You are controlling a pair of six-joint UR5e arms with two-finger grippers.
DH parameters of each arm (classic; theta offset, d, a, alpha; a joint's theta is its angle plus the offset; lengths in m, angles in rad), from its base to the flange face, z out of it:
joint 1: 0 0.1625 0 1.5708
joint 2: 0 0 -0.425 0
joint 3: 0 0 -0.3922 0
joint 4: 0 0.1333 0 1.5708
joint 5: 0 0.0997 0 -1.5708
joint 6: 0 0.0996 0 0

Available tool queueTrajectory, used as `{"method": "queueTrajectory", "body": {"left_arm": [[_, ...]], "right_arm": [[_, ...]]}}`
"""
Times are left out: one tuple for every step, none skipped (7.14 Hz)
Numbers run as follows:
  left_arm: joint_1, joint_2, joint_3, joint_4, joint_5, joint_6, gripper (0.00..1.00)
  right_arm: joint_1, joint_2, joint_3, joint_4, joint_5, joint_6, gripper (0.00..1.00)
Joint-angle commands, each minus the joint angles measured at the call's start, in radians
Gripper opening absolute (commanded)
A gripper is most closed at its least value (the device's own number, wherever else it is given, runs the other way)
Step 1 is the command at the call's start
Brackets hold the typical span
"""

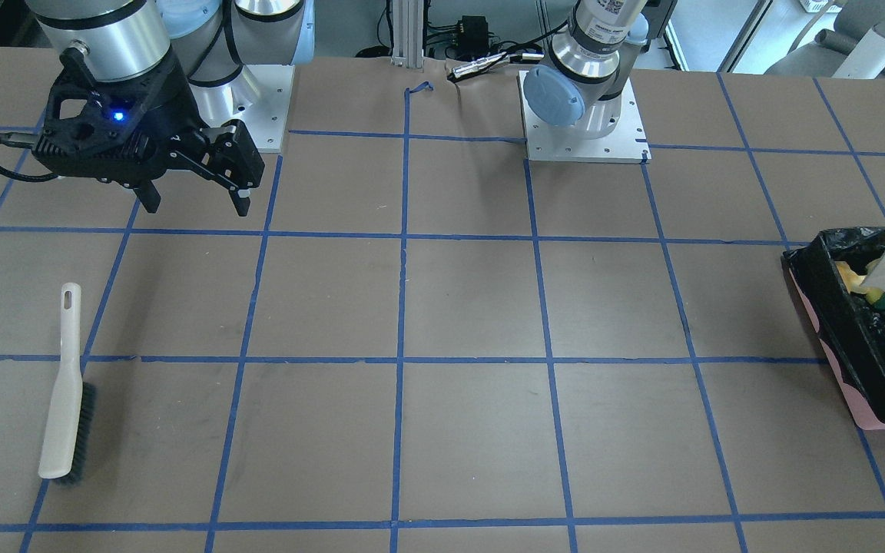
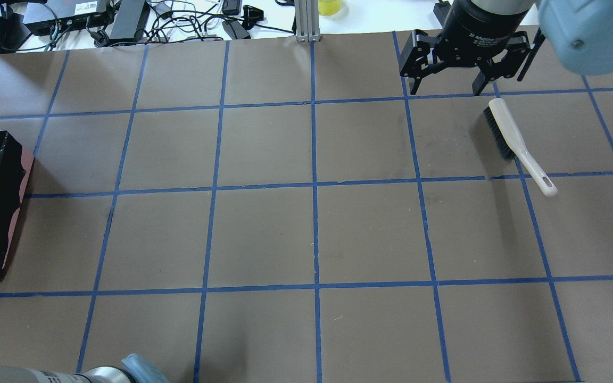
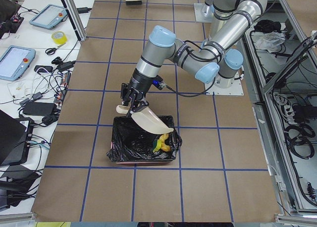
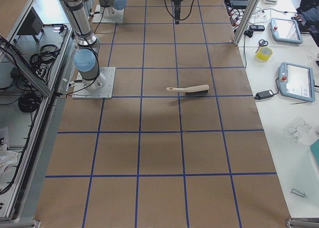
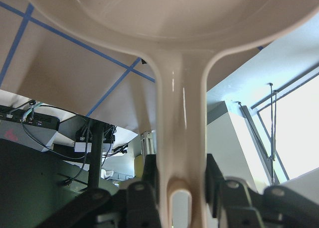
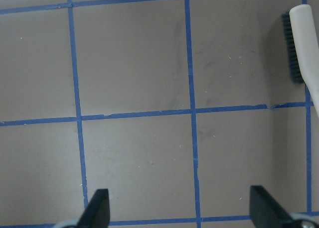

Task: Sweep and dump trash into bin
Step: 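Bring the empty dustpan back over the table with the left gripper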

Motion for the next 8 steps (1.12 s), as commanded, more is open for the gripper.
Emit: {"method": "queueTrajectory", "body": {"left_arm": [[-0.077, 0.015, 0.032, -0.145, -0.047, -0.224, 0.03], [-0.153, 0.026, 0.032, -0.186, -0.041, -0.37, 0.03], [-0.215, 0.022, 0.029, -0.241, -0.042, -0.535, 0.03], [-0.281, 0.008, 0.029, -0.288, -0.041, -0.719, 0.04], [-0.357, -0.009, 0.017, -0.294, -0.041, -0.832, 0.04], [-0.423, -0.035, 0.009, -0.305, -0.042, -1.004, 0.05], [-0.465, -0.082, 0.008, -0.305, -0.05, -1.07, 0.05], [-0.499, -0.139, 0.009, -0.305, -0.05, -1.131, 0.08]], "right_arm": [[0.0, 0.0, 0.0, 0.001, 0.006, 0.0, 1.0], [0.0, 0.0, 0.0, 0.001, 0.001, 0.0, 1.0], [0.0, 0.0, 0.0, 0.001, 0.004, 0.0, 1.0], [0.0, 0.0, 0.0, -0.001, 0.007, 0.0, 1.0], [0.0, 0.0, 0.0, -0.001, 0.009, 0.0, 1.0], [0.0, 0.001, 0.0, -0.001, 0.011, 0.0, 1.0], [0.0, -0.002, 0.0, 0.002, 0.012, 0.0, 1.0], [0.0, 0.0, 0.0, 0.001, 0.012, 0.001, 1.0]]}}
